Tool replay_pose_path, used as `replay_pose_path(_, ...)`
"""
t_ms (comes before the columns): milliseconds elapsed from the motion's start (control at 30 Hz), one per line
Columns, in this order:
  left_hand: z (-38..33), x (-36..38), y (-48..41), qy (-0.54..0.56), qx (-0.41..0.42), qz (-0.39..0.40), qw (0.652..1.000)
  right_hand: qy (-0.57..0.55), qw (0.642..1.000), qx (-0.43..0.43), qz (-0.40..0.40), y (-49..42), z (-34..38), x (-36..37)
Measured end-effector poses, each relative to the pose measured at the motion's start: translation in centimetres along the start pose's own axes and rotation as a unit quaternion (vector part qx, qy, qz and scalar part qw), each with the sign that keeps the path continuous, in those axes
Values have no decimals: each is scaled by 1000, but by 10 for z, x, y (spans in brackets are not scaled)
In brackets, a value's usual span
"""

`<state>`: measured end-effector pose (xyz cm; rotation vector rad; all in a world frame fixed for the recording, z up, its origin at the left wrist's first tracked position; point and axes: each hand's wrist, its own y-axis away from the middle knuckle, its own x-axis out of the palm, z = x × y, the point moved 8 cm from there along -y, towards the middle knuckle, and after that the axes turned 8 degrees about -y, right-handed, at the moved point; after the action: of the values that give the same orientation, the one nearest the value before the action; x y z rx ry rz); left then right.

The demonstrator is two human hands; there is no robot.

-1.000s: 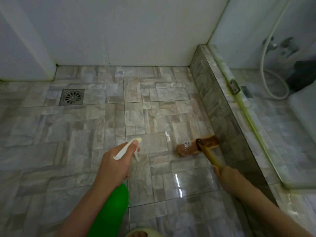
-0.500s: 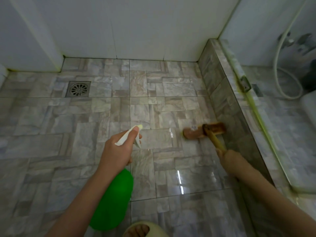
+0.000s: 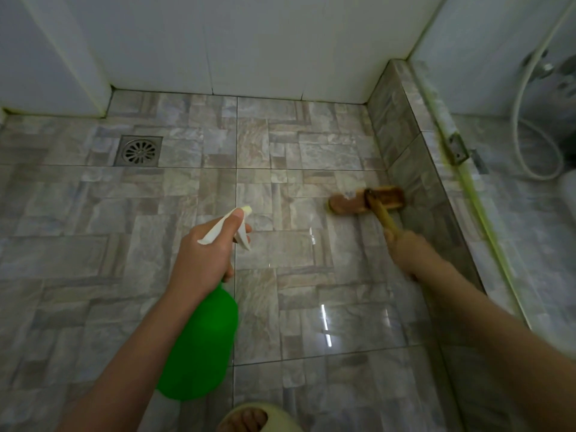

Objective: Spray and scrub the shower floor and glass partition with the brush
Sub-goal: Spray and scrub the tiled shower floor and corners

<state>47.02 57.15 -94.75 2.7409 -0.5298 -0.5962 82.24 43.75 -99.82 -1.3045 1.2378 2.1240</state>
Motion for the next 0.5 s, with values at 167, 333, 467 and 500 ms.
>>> replay_pose_path(167,-9,3,-2,3,8,6,1000,-25,1000,-16,-1,-70,53,-29)
replay_pose_path(333,-9,-8,-3,4,6,-12,1000,-50,998,12,-23,-2,-24,23)
replay_pose_path(467,-7,-9,-11,-12,-1,-16,1000,-36,999,-8,-28,-57,25,-4)
replay_pose_path(500,-7,-7,-12,-13,-2,-14,1000,-28,999,-16,-23,-74,49,-18)
